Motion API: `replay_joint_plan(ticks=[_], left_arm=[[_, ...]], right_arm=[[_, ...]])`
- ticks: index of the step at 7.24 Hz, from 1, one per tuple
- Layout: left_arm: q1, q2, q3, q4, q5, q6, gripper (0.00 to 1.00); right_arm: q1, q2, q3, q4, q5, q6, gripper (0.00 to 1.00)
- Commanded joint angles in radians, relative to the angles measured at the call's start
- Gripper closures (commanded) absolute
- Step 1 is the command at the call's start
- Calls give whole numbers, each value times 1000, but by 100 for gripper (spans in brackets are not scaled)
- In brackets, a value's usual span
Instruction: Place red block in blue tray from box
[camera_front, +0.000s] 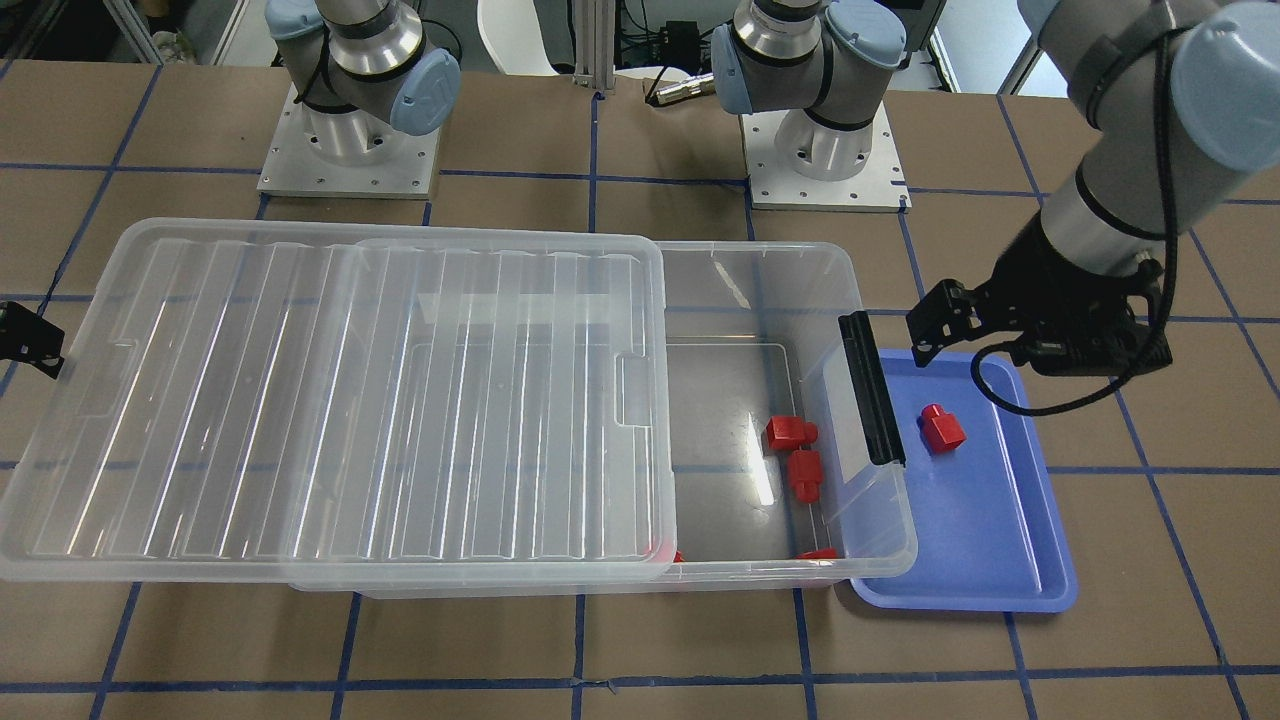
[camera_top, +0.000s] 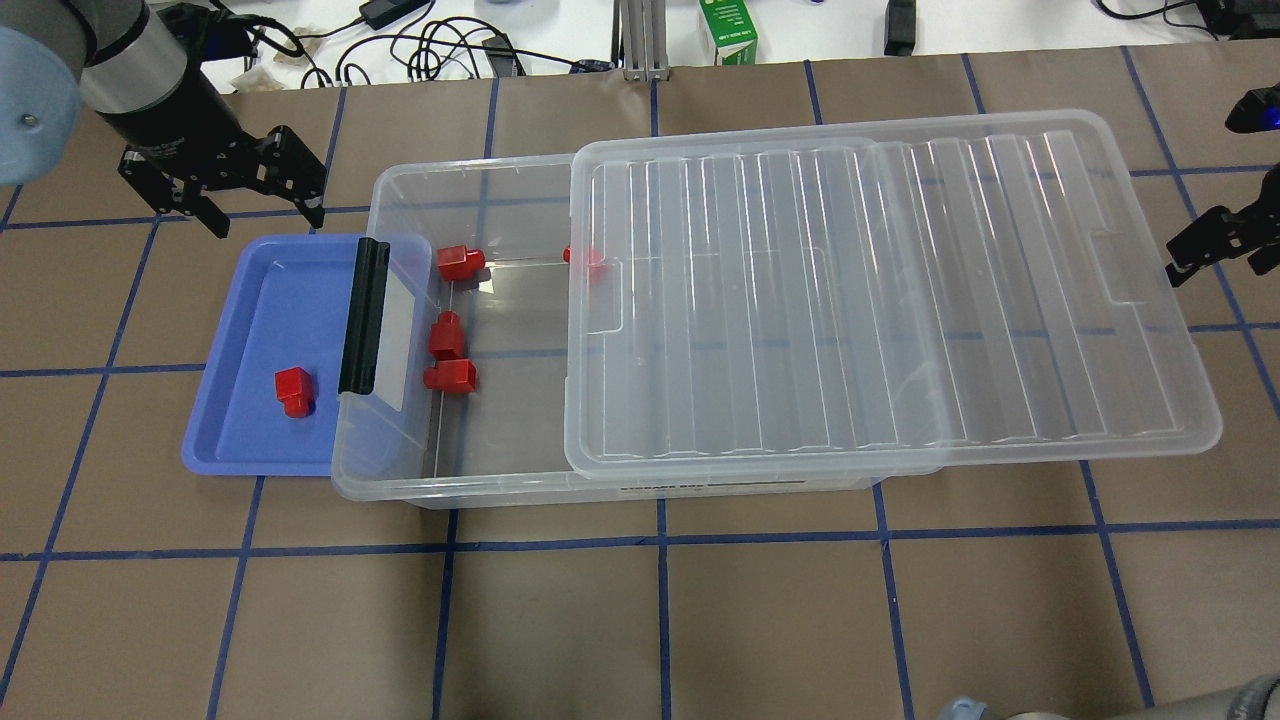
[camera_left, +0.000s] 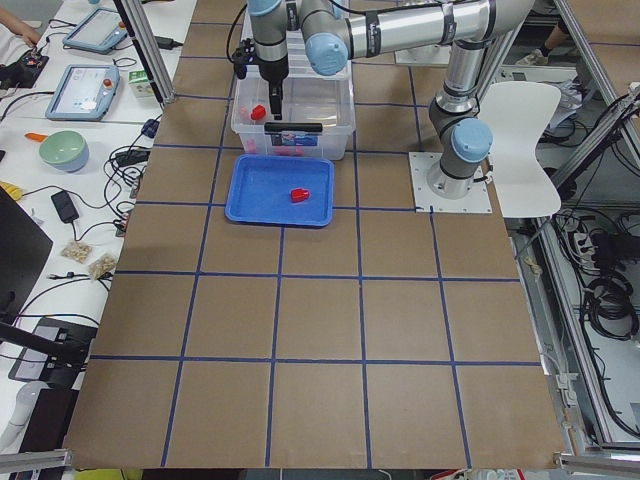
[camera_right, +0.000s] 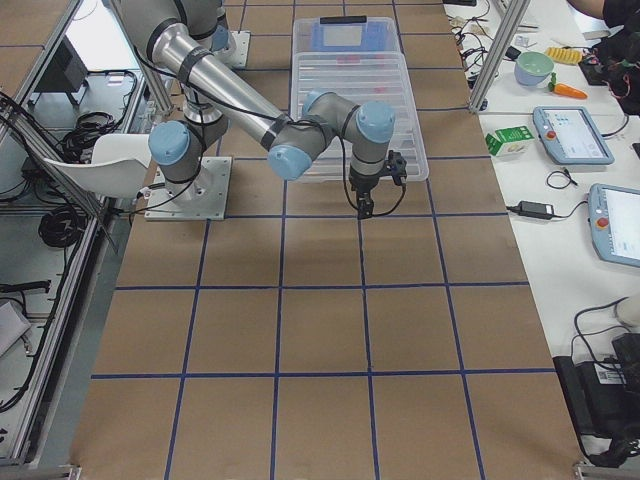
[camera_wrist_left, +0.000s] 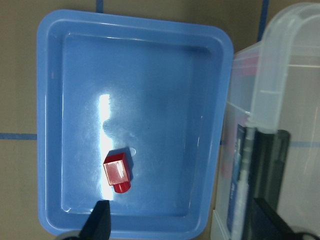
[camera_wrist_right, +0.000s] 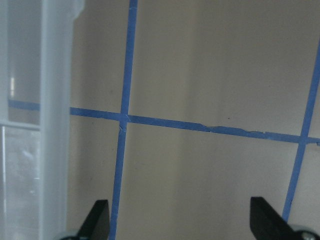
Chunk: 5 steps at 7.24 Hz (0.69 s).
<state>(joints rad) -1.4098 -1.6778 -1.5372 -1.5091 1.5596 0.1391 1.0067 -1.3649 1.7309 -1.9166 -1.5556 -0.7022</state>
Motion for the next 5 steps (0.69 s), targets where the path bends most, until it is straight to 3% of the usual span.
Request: replay_joint_plan(ticks=[1, 5], left_arm=[[-81, 71, -12, -16, 51, -45, 0], [-179, 104, -26, -16, 71, -119, 0]], right_arm=[[58, 0, 1, -4, -3, 27, 0], [142, -3, -1, -2, -3, 96, 0]])
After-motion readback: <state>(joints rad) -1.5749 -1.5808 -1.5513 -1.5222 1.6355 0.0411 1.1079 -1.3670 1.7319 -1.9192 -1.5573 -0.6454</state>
